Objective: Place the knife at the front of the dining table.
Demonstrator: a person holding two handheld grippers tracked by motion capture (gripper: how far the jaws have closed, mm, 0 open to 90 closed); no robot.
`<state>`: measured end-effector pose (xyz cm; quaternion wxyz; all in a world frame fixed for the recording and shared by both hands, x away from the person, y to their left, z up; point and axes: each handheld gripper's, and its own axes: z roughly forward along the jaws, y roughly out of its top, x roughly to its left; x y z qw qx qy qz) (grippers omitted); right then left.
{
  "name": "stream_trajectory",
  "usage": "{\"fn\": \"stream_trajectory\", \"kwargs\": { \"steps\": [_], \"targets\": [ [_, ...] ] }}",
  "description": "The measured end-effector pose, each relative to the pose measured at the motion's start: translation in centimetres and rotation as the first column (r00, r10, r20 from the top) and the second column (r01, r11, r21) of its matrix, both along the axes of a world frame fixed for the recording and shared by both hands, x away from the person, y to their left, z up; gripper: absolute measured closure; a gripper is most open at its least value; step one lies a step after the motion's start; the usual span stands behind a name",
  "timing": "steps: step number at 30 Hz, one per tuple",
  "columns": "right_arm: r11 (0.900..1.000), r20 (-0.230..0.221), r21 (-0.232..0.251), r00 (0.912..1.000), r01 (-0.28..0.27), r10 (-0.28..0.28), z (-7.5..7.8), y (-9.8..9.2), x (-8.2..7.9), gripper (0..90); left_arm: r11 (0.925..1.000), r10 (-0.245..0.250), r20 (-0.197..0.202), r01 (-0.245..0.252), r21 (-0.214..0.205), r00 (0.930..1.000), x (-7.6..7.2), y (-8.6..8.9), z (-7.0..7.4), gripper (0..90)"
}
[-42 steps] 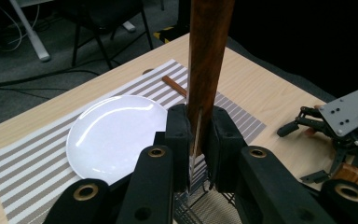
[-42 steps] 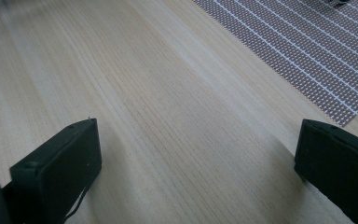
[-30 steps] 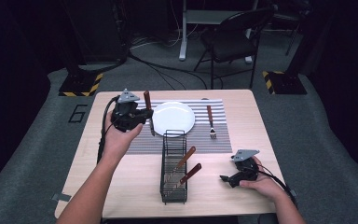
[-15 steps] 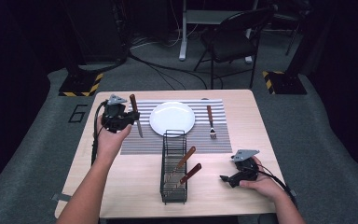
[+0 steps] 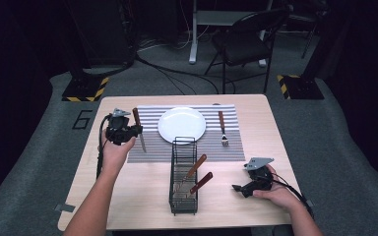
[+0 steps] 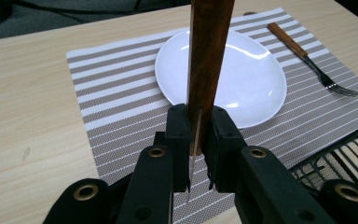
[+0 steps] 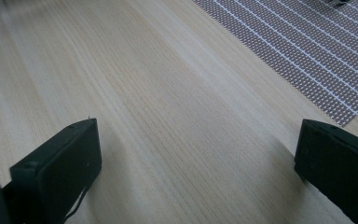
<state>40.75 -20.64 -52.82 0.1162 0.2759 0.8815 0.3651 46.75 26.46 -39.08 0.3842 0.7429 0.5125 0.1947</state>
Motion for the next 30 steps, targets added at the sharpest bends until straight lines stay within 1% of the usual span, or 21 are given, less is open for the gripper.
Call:
{"fn": "stream_trajectory", "kwargs": {
  "steps": [6, 8, 9, 11, 12, 13, 14, 16, 17, 19, 24, 26, 30],
  "targets": [
    [1.0000, 0.000, 0.000, 1.0000, 0.000, 0.000, 0.0, 0.0, 0.0, 0.0, 0.9998, 0.021, -0.015, -0.021, -0.002, 0.9997, 0.7, 0.2, -1.0, 80.3],
    [1.0000, 0.000, 0.000, 1.0000, 0.000, 0.000, 0.0, 0.0, 0.0, 0.0, 0.9999, 0.017, -0.019, -0.017, 0.003, 0.9997, 0.9, 0.3, -1.2, 80.3],
    [1.0000, 0.000, 0.000, 1.0000, -0.001, 0.001, 0.0, 0.0, 0.0, 0.0, 0.9997, 0.026, -0.016, -0.026, -0.001, 0.9995, 1.0, 0.2, -1.4, 80.3],
    [1.0000, 0.000, 0.000, 1.0000, 0.000, 0.000, 0.0, 0.0, 0.0, 0.0, 0.9998, 0.019, -0.024, -0.019, 0.009, 0.9995, 1.3, 0.3, -1.6, 80.4],
    [1.0000, 0.000, 0.001, 1.0000, 0.000, 0.000, 0.0, 0.0, 0.0, 0.0, 0.9995, 0.032, -0.023, -0.032, -0.001, 0.9992, 1.4, 0.2, -1.7, 80.4],
    [1.0000, 0.000, 0.001, 1.0000, 0.000, 0.000, 0.0, 0.0, 0.0, 0.0, 0.9997, 0.023, -0.029, -0.023, 0.007, 0.9993, 1.5, 0.2, -1.8, 80.3],
    [1.0000, 0.000, 0.001, 1.0000, -0.001, 0.001, 0.0, 0.0, 0.0, 0.0, 0.9996, 0.026, -0.029, -0.026, 0.006, 0.9992, 1.6, 0.2, -1.9, 80.3],
    [1.0000, 0.000, 0.000, 1.0000, 0.000, 0.000, 0.0, 0.0, 0.0, 0.0, 0.9996, 0.024, -0.039, -0.023, 0.019, 0.9989, 1.9, 0.1, -2.2, 80.4],
    [1.0000, 0.000, 0.000, 1.0000, 0.000, 0.000, 0.0, 0.0, 0.0, 0.0, 0.9996, 0.028, -0.034, -0.028, 0.011, 0.9990, 1.9, 0.1, -2.4, 80.3],
    [1.0000, 0.000, 0.000, 1.0000, 0.000, 0.000, 0.0, 0.0, 0.0, 0.0, 0.9996, 0.028, -0.031, -0.028, 0.010, 0.9991, 2.1, 0.0, -2.4, 80.3],
    [1.0000, 0.000, 0.000, 1.0000, 0.000, 0.000, 0.0, 0.0, 0.0, 0.0, 0.9993, 0.036, -0.023, -0.036, -0.008, 0.9991, 2.6, 0.0, -2.7, 80.3],
    [1.0000, 0.000, 0.000, 1.0000, 0.000, 0.000, 0.0, 0.0, 0.0, 0.0, 0.9985, 0.047, -0.014, -0.047, -0.029, 0.9988, 3.1, 0.1, -3.1, 80.3],
    [1.0000, 0.000, 0.001, 1.0000, 0.000, 0.000, 0.0, 0.0, 0.0, 0.0, 0.9968, 0.056, -0.011, -0.057, -0.057, 0.9984, 3.9, 0.2, -3.6, 80.3]
  ]
}}
